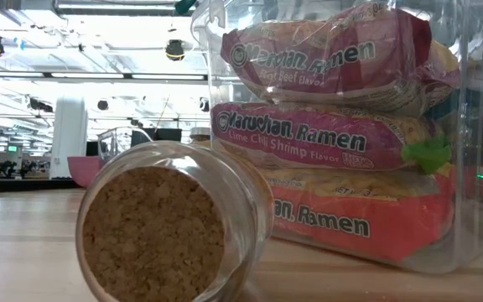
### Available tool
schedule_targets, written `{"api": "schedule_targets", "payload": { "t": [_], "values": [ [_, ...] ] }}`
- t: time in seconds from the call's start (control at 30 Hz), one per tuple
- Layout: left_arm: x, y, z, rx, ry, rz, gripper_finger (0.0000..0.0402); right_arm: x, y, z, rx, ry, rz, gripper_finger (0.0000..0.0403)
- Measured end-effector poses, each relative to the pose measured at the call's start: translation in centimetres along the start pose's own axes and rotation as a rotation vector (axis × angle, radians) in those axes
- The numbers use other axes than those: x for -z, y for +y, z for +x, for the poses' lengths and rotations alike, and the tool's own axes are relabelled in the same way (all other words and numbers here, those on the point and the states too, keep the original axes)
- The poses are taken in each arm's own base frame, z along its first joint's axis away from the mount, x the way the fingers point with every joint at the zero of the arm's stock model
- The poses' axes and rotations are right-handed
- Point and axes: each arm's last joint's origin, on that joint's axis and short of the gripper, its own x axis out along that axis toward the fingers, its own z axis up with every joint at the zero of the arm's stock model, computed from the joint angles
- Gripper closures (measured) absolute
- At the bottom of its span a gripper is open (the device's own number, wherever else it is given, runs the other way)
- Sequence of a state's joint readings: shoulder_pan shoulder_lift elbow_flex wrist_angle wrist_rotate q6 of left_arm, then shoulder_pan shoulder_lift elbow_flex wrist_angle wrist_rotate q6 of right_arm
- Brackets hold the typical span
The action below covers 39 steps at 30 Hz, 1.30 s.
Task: Pick & Place Food Item
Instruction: Put the blue spoon into the top transparent bin
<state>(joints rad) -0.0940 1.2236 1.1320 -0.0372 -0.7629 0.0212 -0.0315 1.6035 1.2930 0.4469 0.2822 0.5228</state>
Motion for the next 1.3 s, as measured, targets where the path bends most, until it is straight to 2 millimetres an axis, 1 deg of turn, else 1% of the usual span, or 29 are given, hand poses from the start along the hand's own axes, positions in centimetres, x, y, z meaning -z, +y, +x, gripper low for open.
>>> {"api": "schedule_targets", "payload": {
  "t": [0.57,0.97,1.03,1.13,1.3],
  "values": [
    [-0.8,1.0,-1.1,0.0,-0.025,-0.028,0.04,0.1,-0.2,0.0,0.024,0.009,-0.014,0.0274],
    [-0.5,1.0,-1.1,-0.001,-0.002,-0.005,0.04,0.2,-0.2,0.0,0.025,0.018,-0.017,0.0274],
    [-0.3,1.1,-1.1,-0.006,0.022,0.017,0.04,0.7,-0.1,-0.1,0.019,0.063,-0.026,0.0274],
    [0.2,1.5,-1.6,-0.007,0.075,0.039,0.04,1.5,0.2,-0.9,0.02,0.2,-0.055,0.0274],
    [1.0,2.8,-3.0,0.008,0.183,0.049,0.04,2.9,1.0,-3.8,0.096,0.479,-0.099,0.0276]
  ]
}}
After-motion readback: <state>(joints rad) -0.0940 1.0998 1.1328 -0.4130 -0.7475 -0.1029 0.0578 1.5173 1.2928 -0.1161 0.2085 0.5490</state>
